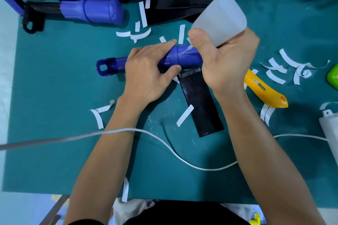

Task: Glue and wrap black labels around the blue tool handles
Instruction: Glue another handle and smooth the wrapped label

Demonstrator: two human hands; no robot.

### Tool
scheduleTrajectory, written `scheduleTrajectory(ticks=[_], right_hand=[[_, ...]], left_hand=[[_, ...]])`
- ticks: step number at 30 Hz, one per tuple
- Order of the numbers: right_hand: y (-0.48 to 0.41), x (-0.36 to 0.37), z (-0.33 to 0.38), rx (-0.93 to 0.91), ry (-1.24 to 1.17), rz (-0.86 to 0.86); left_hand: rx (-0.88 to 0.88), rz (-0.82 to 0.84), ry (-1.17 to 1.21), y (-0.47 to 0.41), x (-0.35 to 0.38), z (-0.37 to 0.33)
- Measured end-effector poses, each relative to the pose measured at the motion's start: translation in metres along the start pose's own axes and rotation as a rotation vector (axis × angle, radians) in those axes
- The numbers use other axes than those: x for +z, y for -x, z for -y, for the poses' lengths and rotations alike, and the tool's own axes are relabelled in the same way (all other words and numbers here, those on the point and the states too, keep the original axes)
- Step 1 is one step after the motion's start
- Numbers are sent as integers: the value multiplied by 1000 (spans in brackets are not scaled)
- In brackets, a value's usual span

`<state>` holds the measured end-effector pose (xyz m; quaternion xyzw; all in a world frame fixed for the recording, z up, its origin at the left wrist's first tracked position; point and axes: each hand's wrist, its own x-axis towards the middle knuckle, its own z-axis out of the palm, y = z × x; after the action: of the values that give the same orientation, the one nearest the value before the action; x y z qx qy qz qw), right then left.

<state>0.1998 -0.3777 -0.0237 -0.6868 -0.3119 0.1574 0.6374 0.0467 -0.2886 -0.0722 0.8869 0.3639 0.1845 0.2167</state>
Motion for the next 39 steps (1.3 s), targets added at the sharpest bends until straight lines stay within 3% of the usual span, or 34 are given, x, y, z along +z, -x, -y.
scheduleTrajectory(ticks=[39], right_hand=[[-12, -12, 8, -4, 125, -20]], left_hand=[[21, -15, -9, -2, 1, 4]])
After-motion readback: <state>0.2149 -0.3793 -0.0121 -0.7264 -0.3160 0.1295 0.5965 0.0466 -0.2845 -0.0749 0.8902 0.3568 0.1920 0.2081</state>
